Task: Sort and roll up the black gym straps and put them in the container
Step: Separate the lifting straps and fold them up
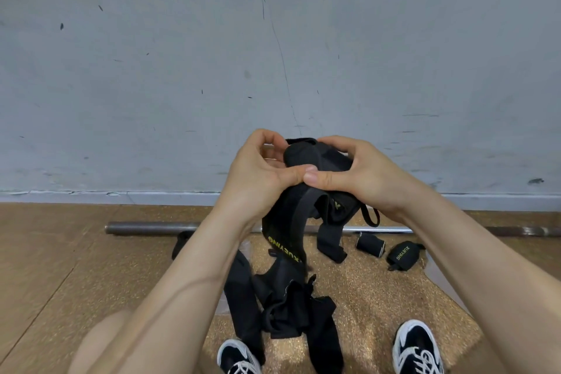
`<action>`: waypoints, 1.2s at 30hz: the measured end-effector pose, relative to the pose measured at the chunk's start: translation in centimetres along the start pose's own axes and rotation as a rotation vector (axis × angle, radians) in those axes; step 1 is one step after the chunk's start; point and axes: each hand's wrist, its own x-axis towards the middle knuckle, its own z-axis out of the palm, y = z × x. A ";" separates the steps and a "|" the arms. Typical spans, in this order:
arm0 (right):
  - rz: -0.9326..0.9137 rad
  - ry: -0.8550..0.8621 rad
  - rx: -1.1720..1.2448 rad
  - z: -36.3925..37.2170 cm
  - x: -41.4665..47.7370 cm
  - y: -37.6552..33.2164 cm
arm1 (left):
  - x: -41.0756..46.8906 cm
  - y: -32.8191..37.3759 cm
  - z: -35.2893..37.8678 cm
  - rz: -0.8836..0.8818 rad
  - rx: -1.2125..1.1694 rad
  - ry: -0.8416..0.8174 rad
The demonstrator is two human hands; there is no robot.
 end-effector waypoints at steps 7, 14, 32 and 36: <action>-0.038 0.104 0.170 -0.3 0.1 -0.2 | -0.1 -0.4 -0.3 -0.302 -0.222 -0.160; -0.062 0.279 0.342 -1.6 0.0 -0.7 | 0.5 -0.1 -2.2 -0.223 -0.271 -0.385; 0.019 -0.010 0.702 -1.0 -0.1 -0.4 | -0.2 0.0 0.8 -0.120 -0.435 -0.433; 0.031 -0.038 0.751 -1.4 -0.1 -0.4 | -0.1 0.0 0.1 -0.170 -0.700 -0.430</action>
